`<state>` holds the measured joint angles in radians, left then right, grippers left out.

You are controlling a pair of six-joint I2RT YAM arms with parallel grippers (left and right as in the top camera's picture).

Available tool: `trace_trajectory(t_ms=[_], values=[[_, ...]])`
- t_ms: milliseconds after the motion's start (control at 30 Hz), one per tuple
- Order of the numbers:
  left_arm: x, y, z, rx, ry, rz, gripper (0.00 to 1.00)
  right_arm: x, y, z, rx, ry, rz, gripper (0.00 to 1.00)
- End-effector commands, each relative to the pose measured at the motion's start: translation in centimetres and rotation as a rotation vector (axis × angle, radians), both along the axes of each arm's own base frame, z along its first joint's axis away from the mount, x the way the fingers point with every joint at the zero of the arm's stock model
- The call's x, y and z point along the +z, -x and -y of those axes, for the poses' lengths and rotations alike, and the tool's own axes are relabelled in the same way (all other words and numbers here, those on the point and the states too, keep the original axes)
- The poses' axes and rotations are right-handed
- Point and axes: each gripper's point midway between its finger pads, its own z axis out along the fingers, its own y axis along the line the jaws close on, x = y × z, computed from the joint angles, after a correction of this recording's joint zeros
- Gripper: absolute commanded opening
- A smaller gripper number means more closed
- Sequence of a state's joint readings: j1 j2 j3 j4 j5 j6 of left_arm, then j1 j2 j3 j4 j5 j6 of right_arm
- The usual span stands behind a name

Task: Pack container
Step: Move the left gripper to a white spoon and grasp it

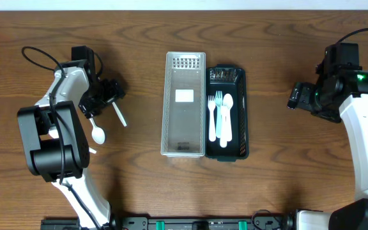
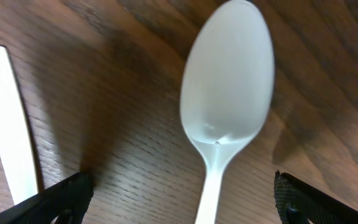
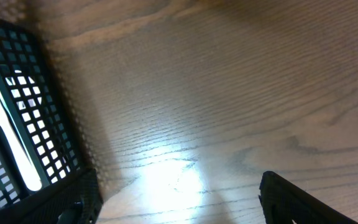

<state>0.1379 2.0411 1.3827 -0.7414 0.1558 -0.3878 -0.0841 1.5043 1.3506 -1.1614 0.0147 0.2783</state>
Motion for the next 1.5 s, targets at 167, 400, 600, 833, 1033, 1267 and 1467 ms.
trace_trajectory(t_ms=[167, 400, 600, 833, 1033, 1267, 1467], values=[[-0.1, -0.2, 0.0, -0.039, -0.073, -0.009, 0.96, 0.0, 0.0, -0.1, 0.0, -0.014, 0.004, 0.86], [-0.1, -0.2, 0.9, -0.07, -0.097, -0.011, 0.96, 0.0, 0.0, -0.1, 0.001, -0.018, 0.004, 0.86], [-0.3, -0.1, 1.1, -0.072, -0.096, -0.022, 0.96, 0.0, 0.0, -0.1, 0.002, -0.018, 0.003, 0.86], [-1.8, 0.7, 1.1, -0.074, -0.09, -0.072, 0.96, 0.0, 0.0, -0.1, 0.001, -0.018, 0.002, 0.86], [-1.9, 0.8, 1.1, -0.074, -0.09, -0.076, 0.96, 0.0, 0.0, -0.1, 0.004, -0.018, 0.001, 0.86], [-1.8, 0.7, 1.1, -0.073, -0.09, -0.072, 0.71, 0.0, 0.0, -0.1, 0.005, -0.017, 0.0, 0.86], [-1.7, 0.6, 1.1, -0.073, -0.091, -0.064, 0.46, 0.0, 0.0, -0.1, 0.005, -0.017, 0.0, 0.86]])
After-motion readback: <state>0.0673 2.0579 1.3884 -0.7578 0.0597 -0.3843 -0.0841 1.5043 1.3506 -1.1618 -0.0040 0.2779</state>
